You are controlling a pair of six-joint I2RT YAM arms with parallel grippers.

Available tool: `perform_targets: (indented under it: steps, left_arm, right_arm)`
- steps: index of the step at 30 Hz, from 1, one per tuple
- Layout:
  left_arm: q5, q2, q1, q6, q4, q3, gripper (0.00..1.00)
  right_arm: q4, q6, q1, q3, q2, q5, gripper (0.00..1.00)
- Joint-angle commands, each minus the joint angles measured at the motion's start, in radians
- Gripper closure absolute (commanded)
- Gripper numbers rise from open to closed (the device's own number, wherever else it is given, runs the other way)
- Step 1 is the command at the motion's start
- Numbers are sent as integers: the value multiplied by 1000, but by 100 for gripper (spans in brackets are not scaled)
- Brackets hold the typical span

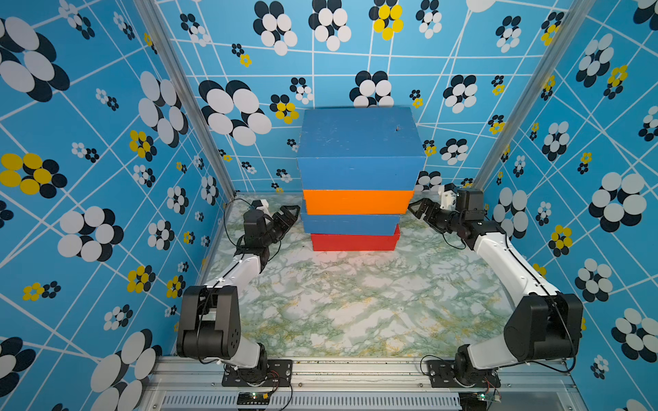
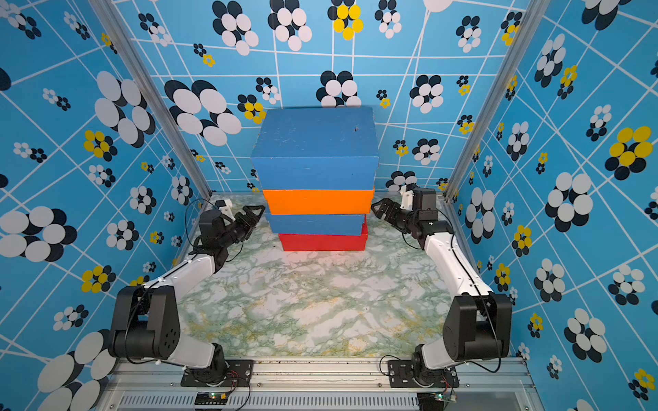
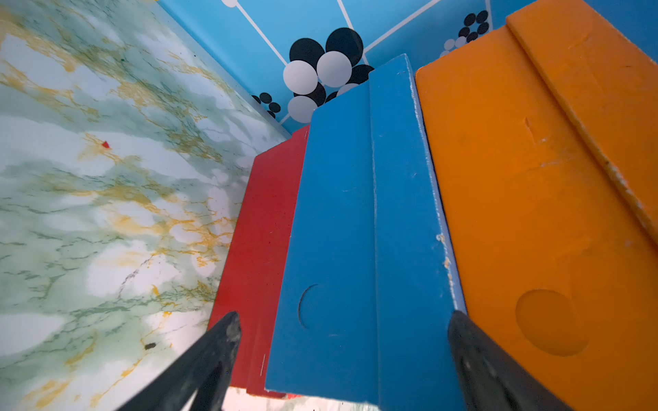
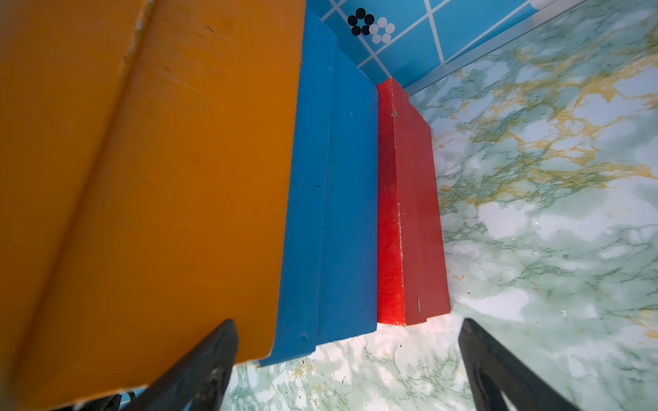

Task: Stack the shoeboxes
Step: Adjust the shoeboxes in the shoebox.

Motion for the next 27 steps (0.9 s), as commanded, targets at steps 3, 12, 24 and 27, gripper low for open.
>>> perform_targets:
  steps: [3, 12, 24, 27]
  left_arm:
    - [4, 17, -5, -2, 34, -9, 8]
    - [8, 20, -5, 0, 34, -3, 8]
    - [11, 5, -6, 2, 33, -12, 8]
    - [12, 5, -5, 3, 35, -18, 8]
  right_arm:
    - [11, 3, 25, 15, 8, -10, 1]
    - [22, 8, 42, -17, -2, 3, 1]
    - [9, -7, 42, -38, -11, 31, 1]
    - [-2, -12, 39, -49, -16, 71, 1]
